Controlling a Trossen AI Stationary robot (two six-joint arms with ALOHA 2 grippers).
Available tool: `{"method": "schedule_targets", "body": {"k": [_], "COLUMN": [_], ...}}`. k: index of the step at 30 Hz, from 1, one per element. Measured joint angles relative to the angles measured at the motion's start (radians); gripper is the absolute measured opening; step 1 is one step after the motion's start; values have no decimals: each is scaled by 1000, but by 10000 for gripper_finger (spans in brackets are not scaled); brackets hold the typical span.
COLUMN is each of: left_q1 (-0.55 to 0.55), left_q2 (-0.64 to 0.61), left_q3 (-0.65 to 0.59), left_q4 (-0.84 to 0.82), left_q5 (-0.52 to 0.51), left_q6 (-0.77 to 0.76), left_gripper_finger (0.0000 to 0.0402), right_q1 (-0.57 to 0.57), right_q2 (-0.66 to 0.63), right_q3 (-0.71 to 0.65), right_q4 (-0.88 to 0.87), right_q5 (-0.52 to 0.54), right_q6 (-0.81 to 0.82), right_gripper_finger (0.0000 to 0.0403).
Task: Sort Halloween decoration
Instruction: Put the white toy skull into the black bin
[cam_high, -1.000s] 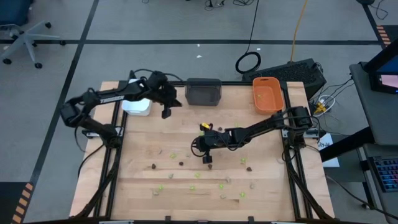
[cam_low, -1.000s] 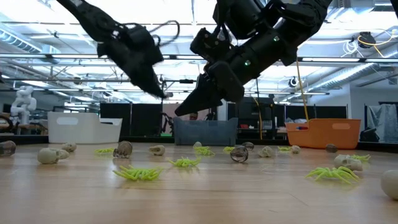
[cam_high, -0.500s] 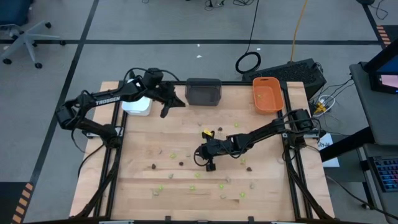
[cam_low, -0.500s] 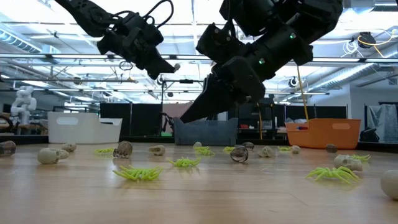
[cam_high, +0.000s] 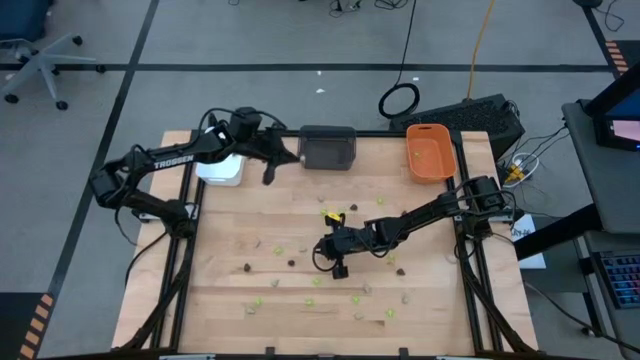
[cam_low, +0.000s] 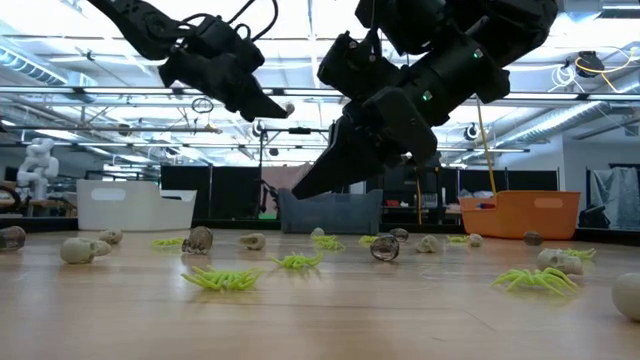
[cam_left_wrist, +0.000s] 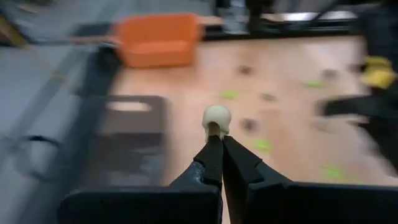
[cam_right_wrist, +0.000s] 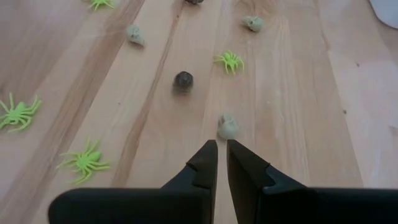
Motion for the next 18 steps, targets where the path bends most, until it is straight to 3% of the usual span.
{"method": "schedule_targets", "body": {"k": [4,7,12,18], "left_q1": [1,7,10,10], "left_q2": [67,131,260,366], "left_q3": [3,38,109,239], "left_q4": [187,224,199,20], "left_q5": [-54,-56,-109,-278], "left_q6": [-18,-50,-57,-54], "left_gripper_finger": [0,0,0,0], "right_q1": [0,0,6,6], "right_q2": [0,0,0,0], "right_q3": [0,0,0,0], "right_q4": [0,0,-9,-45], "right_q5": [0,0,1,1], "right_q6": [-1,1,23,42], "right_gripper_finger": [22,22,22,22]}}
